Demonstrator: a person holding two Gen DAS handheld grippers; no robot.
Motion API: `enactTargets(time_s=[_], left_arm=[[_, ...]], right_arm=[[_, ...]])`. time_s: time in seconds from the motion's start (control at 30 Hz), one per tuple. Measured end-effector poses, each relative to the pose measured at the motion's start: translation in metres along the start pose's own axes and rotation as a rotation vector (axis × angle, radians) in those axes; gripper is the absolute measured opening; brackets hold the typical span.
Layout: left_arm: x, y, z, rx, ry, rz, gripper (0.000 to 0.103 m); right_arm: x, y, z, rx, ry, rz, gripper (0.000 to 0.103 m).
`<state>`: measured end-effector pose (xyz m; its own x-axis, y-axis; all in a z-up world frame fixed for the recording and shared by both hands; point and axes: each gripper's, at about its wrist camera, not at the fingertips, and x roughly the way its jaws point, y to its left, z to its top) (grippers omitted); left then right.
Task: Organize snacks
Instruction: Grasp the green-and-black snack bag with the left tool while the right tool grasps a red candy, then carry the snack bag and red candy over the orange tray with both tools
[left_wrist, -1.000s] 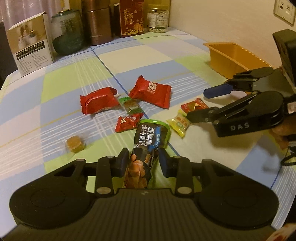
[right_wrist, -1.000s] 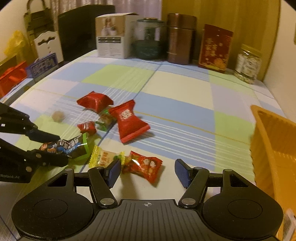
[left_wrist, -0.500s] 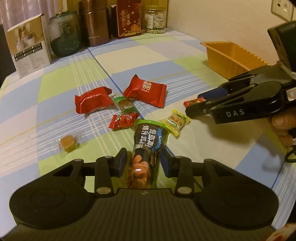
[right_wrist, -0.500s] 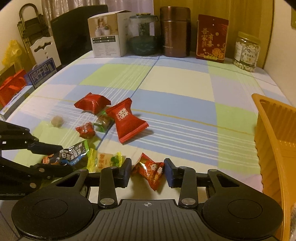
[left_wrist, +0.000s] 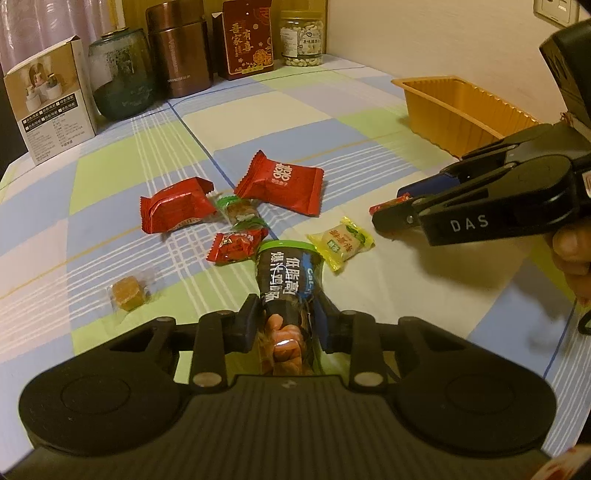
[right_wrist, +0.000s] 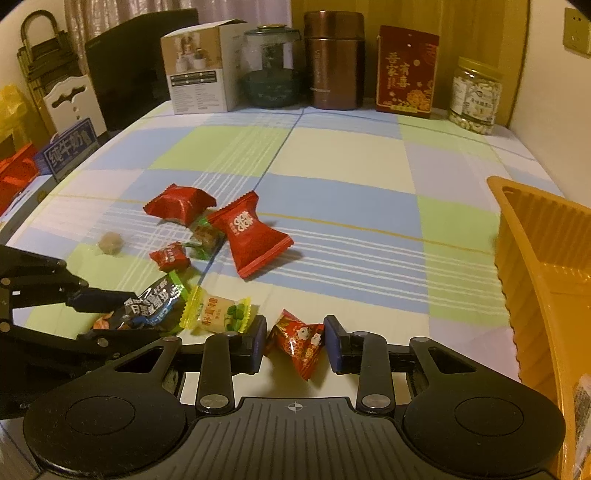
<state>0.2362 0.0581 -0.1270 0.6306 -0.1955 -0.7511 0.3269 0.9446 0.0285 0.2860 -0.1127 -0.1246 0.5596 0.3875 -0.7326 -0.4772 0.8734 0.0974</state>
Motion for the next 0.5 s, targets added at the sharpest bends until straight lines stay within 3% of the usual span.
enactTargets(time_s=[0.5], left_arm=[[-0.015, -0.003, -0.002, -0.053, -0.034, -0.007, 0.028]], right_arm=[[-0.007, -0.007, 0.000, 0.046, -0.007, -0.015, 0.033]])
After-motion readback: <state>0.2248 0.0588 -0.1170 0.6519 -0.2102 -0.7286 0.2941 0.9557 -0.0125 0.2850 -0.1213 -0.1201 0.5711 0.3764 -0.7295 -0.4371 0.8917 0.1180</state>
